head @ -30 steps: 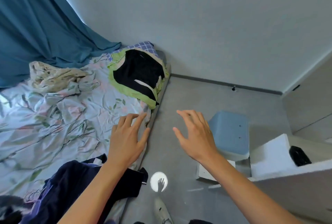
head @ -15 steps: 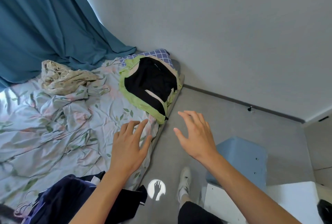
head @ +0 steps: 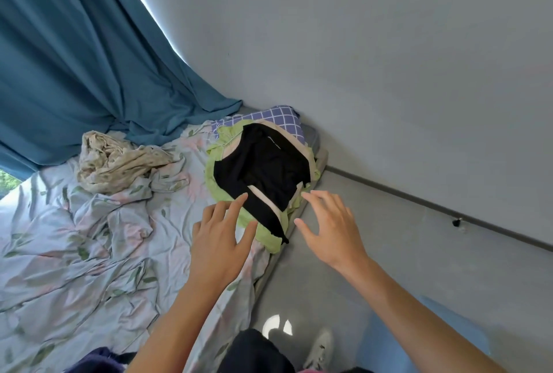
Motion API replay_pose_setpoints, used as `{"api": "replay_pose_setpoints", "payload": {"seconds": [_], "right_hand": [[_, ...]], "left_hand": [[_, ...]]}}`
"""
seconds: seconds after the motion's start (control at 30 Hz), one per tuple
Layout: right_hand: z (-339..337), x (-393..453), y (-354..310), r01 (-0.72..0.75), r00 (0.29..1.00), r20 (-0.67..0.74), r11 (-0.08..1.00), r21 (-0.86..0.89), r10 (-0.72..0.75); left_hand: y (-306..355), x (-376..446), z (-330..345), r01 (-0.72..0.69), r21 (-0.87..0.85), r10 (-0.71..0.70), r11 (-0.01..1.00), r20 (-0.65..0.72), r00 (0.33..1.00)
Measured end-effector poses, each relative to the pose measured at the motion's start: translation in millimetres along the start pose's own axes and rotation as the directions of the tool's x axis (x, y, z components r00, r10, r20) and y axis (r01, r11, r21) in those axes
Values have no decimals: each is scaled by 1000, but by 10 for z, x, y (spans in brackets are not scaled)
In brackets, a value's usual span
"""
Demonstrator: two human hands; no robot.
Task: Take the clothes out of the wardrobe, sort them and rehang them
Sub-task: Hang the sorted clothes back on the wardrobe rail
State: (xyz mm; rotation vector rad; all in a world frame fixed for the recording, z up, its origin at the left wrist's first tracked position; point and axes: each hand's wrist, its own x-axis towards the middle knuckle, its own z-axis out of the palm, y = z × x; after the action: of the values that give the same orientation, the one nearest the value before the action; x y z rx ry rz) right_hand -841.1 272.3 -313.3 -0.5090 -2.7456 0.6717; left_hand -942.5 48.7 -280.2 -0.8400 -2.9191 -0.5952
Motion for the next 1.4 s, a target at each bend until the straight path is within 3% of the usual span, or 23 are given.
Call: {"api": "replay_pose_setpoints", "payload": {"seconds": [0.27,0.47,0.73,0.93,1.2,1.4], "right_hand": [[144,1082,297,29,998,57,998,55,-32],[260,2111,487,115,990,84,993,2,-114],[485,3520,574,122,977,177,993,-5,-119],[873,4227,419,123,964,235,992,27,-125],[1375,5276,369,289,891,368,957,-2,-268],[1788,6004,443,428,786,489,904,10,-378]], "left_hand": [[-330,850,354,171,22,-172,985,54,984],[-548,1673,737,209,24,-210,978,53,976],[-888,2933,888,229,10,-229,973,15,973],[-1358,3297,913,323,29,-323,946,1,946],[-1522,3657,1026,444,22,-443,896,-31,896],[-1452,4243,1321,575,60,-576,816,4,818]]}}
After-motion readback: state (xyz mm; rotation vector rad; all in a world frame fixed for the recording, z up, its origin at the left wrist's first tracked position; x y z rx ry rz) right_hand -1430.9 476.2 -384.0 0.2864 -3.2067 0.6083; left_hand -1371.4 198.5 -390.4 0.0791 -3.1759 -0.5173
